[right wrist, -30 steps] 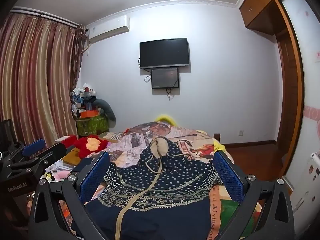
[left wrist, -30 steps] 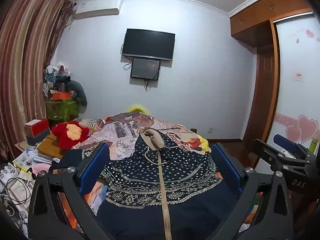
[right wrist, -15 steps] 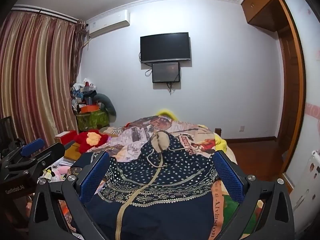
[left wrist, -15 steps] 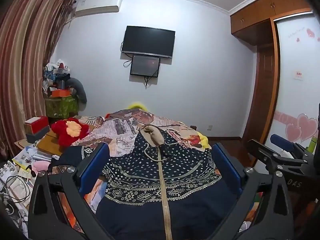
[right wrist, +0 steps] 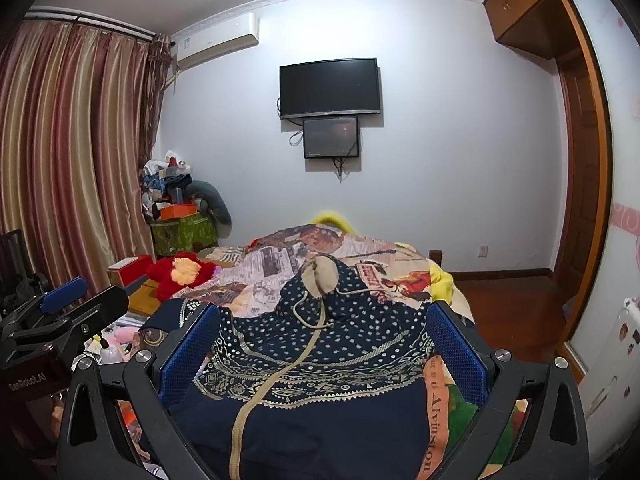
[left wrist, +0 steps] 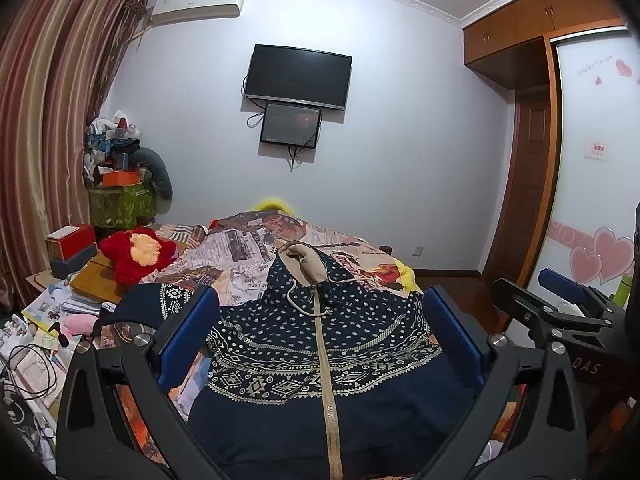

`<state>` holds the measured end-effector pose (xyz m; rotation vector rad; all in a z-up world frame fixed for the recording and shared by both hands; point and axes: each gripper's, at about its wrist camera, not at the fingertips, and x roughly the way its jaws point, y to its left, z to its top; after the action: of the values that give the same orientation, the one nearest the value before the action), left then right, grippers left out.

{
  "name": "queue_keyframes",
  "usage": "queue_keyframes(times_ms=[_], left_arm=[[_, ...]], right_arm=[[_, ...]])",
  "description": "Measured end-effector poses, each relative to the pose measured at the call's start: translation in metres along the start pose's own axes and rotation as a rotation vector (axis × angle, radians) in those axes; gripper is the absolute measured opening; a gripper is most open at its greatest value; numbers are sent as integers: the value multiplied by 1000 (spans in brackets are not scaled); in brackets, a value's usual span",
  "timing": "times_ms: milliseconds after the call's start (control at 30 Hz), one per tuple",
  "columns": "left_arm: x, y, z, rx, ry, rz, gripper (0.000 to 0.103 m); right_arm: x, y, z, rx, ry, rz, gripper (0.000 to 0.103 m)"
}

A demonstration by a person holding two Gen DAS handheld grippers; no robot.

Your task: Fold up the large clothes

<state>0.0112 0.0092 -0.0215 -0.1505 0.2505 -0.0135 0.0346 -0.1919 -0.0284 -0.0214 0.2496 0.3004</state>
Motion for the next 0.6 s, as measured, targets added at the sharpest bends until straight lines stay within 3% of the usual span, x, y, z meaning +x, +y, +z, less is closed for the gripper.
queue_keyframes(times_ms=[600], left_arm=[[-1, 4, -1, -4, -1, 2, 103]], right_arm=[[0, 0, 0, 0, -3, 1, 103]])
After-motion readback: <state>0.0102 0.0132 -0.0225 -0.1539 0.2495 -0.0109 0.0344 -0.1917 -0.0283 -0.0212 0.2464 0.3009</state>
